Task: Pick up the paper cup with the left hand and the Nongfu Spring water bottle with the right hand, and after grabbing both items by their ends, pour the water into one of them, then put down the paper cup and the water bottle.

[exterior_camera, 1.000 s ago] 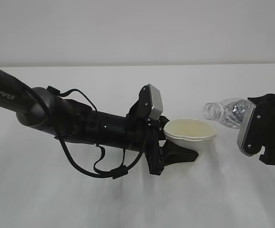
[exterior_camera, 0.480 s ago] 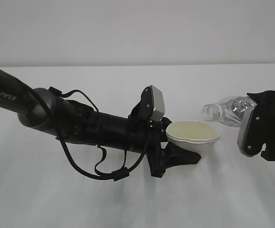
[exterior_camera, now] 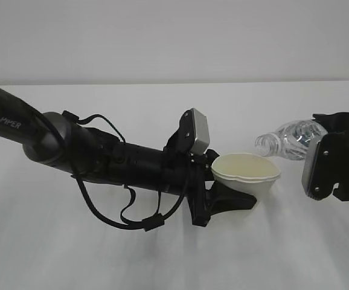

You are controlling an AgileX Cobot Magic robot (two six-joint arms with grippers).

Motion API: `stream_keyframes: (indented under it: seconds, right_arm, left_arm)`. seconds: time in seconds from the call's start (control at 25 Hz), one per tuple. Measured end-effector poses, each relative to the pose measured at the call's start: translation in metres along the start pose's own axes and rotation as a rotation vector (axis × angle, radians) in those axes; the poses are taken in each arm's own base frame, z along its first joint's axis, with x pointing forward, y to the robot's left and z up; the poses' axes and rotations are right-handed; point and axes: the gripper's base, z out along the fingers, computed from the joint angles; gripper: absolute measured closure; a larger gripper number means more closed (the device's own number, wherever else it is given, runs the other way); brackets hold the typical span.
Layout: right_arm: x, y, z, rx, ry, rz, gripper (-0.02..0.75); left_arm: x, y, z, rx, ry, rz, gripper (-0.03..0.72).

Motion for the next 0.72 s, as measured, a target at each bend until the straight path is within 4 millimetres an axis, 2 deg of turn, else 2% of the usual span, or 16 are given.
stream_keyframes:
  seconds: [0.72]
  right_arm:
    - [-0.0003, -0.0018, 0.0, 0.02, -0.002, -0.087, 0.329]
  left_arm:
    - [0.0008, -0.0009, 0.0011, 0.004, 0.002, 0.0, 0.291]
